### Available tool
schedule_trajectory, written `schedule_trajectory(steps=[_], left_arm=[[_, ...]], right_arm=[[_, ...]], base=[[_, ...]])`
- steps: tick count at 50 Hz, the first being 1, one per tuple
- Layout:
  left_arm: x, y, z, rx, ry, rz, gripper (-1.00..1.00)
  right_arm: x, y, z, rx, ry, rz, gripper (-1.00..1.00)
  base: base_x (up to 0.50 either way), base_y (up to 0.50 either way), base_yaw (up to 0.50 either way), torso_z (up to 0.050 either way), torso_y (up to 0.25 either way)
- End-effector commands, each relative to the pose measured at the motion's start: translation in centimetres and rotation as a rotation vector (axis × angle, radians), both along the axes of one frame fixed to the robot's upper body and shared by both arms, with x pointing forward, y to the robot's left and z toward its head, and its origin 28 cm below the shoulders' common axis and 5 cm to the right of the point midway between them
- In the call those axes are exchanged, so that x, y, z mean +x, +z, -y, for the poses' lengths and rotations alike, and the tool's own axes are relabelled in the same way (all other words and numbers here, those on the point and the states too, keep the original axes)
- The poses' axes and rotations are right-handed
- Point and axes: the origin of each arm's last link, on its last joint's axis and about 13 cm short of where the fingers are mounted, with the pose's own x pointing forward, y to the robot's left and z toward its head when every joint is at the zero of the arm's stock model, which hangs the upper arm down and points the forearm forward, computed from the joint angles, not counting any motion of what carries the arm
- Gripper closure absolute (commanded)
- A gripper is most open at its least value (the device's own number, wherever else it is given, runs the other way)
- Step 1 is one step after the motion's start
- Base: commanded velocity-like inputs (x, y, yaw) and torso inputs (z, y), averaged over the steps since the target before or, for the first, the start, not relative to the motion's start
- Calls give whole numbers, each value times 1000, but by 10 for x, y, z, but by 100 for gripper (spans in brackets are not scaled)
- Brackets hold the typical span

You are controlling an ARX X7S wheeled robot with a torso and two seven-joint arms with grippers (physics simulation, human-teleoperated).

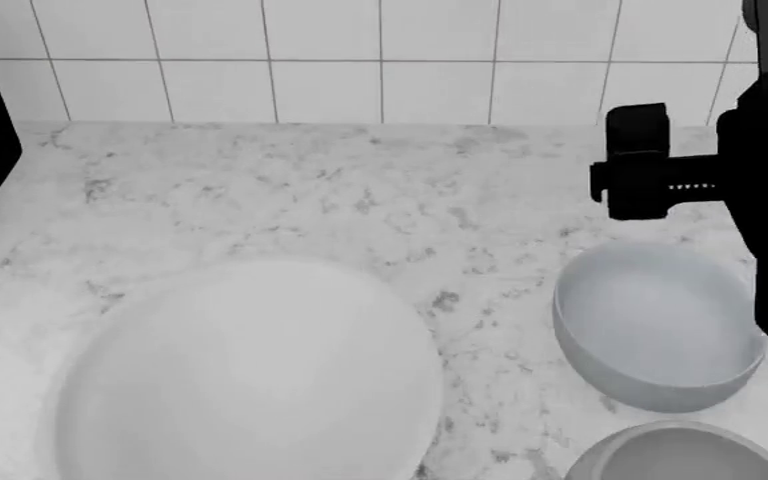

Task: Stack the bowls from largest to smallest.

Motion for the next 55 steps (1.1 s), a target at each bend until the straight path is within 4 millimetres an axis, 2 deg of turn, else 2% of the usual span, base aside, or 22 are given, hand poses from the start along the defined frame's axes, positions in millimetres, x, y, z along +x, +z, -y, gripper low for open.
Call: schedule_trajectory(steps=[1, 12, 23, 37, 55], left_arm=[[-2, 3, 0, 9, -8, 10, -100], [-1, -1, 1, 14, -21, 12, -100], [0, -4, 1, 20, -21, 8, -100], [-2, -2, 2, 14, -15, 4, -100], [-4, 0, 2, 20, -16, 6, -100]], right_arm=[[0, 22, 23, 45, -52, -133, -100], [8, 17, 38, 109, -84, -259, -100], [19, 14, 47, 105, -141, -283, -100], [45, 0, 43, 100, -151, -332, -100], [56, -22, 46, 91, -175, -397, -100]], base=[[0, 0, 0, 0, 0], [0, 0, 0, 0, 0], [0, 0, 0, 0, 0], [0, 0, 0, 0, 0], [0, 0, 0, 0, 0]])
